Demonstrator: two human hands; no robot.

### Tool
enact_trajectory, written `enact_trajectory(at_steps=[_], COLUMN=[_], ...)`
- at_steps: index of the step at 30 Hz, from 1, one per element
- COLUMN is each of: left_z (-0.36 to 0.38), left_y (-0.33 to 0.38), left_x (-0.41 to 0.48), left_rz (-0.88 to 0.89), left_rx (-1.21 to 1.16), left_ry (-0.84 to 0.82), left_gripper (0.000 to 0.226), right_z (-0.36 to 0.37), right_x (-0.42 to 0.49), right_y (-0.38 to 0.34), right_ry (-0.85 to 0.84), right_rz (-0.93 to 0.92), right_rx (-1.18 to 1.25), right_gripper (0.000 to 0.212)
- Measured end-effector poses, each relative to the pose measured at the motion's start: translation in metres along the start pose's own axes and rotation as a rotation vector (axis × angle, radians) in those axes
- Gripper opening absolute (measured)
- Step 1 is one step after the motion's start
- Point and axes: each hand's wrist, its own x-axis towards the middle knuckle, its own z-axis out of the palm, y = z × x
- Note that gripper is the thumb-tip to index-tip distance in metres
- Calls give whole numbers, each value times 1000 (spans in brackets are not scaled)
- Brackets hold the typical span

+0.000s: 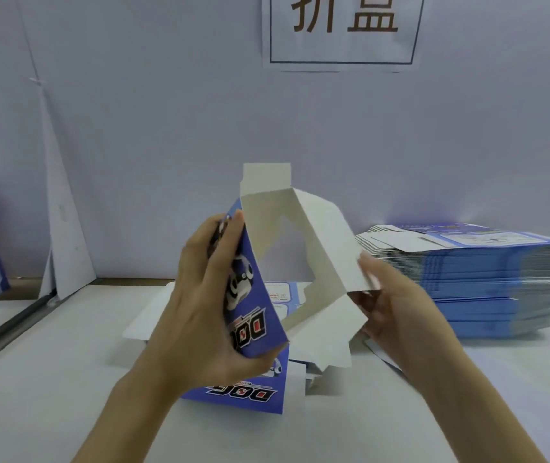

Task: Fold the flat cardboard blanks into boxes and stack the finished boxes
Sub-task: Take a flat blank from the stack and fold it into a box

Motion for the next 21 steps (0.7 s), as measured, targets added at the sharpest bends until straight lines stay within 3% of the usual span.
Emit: enact_trajectory(at_steps=[2, 4, 10, 15, 18, 21], left_z=[-1, 1, 2, 8, 8, 4], left_y=[-3, 0, 9, 13, 10, 4], left_x=[1, 0, -2, -2, -2, -1], left_rz=[3, 8, -3, -19, -1, 43], left_rx=[20, 22, 129, 140, 210, 283], left_ry=[-35, -34, -48, -55, -58, -49], left_gripper=[119, 119, 115, 110, 111, 109], right_z=[-5, -5, -7, -3, -2, -3], right_x=[1, -2, -5, -9, -9, -12], right_y=[-3, -5, -5, -2, -7, -22], right_ry=[131, 157, 248, 317, 262, 51], right_rz=[-223, -379, -608, -833, -771, -496], right_rx=[-108, -197, -229, -408, -368, -139], right_gripper=[18, 20, 24, 32, 23, 27])
